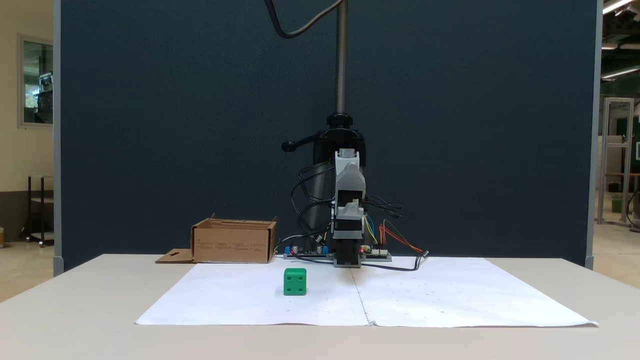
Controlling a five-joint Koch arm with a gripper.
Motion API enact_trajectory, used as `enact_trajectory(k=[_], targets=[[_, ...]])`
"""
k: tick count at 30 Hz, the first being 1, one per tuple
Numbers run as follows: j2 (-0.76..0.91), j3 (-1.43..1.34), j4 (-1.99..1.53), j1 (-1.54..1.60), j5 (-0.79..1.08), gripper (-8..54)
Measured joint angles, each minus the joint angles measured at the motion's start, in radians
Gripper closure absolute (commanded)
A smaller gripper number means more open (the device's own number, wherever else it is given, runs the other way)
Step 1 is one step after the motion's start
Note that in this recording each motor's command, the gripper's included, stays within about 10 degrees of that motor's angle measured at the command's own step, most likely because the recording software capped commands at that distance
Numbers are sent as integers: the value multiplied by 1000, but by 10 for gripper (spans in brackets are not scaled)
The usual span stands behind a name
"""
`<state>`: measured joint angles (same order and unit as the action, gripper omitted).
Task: Grasp a green dice and put it in the bin.
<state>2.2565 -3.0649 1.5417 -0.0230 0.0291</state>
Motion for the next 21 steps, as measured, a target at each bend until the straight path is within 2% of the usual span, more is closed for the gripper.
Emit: enact_trajectory(k=[14, 21], targets=[[0, 29, -12, -2, 20, 28], [0, 394, -483, -25, 29, 23]])
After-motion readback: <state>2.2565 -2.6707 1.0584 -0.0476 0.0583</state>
